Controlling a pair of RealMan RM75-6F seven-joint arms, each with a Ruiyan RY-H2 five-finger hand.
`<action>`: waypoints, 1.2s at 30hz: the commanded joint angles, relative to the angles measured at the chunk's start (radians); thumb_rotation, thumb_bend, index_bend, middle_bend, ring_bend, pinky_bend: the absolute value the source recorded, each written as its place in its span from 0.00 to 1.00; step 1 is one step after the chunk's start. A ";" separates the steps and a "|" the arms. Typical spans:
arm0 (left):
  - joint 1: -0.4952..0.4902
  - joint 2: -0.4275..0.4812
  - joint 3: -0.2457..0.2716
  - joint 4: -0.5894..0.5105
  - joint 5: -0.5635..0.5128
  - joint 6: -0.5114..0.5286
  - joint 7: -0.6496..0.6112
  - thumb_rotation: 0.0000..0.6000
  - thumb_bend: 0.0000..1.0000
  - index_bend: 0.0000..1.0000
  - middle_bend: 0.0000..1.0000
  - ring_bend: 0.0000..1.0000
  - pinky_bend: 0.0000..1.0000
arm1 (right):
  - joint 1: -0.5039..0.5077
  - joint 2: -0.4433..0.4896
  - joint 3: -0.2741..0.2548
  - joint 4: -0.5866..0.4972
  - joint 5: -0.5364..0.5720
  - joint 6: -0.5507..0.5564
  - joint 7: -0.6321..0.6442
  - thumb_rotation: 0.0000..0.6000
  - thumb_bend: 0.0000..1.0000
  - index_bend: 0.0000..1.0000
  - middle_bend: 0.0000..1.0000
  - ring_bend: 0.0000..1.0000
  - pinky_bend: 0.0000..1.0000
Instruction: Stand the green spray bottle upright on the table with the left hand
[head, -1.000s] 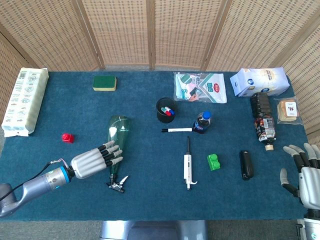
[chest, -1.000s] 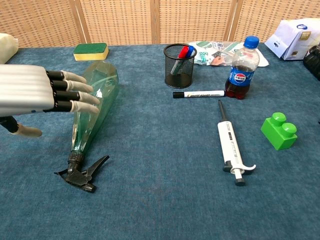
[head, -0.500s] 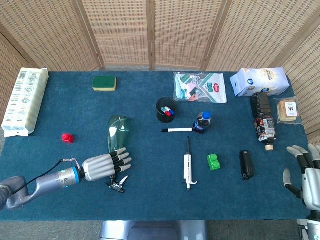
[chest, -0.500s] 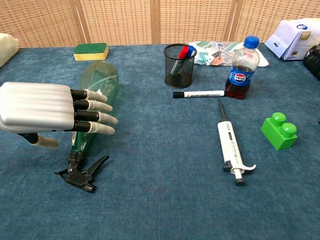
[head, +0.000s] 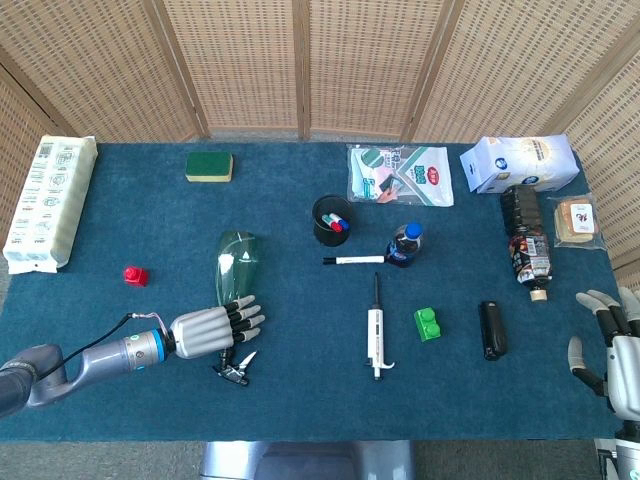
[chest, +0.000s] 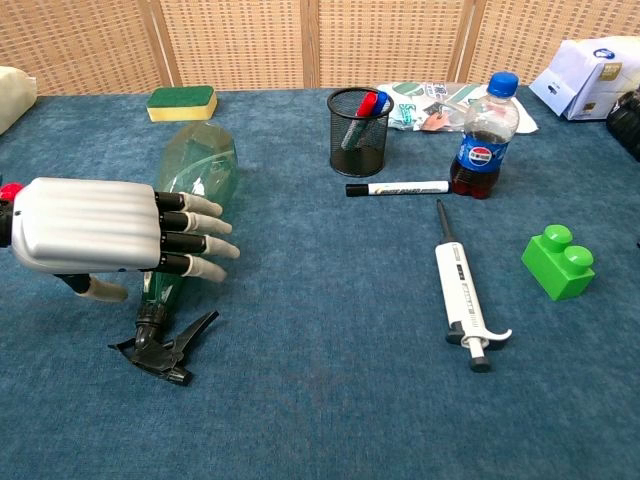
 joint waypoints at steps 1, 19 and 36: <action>-0.009 -0.028 0.018 0.043 0.009 0.047 -0.047 1.00 0.30 0.44 0.33 0.27 0.18 | -0.001 0.001 0.001 -0.004 -0.001 0.002 -0.002 1.00 0.55 0.22 0.23 0.03 0.07; -0.063 -0.054 0.030 0.067 -0.037 0.054 -0.083 1.00 0.33 0.58 0.55 0.50 0.63 | -0.025 0.008 0.005 -0.007 -0.009 0.039 0.036 1.00 0.55 0.22 0.23 0.02 0.07; 0.082 0.019 -0.148 -0.076 -0.372 0.283 -0.427 1.00 0.33 0.55 0.53 0.49 0.63 | -0.009 -0.006 0.007 0.024 -0.011 0.007 0.056 1.00 0.55 0.22 0.23 0.02 0.07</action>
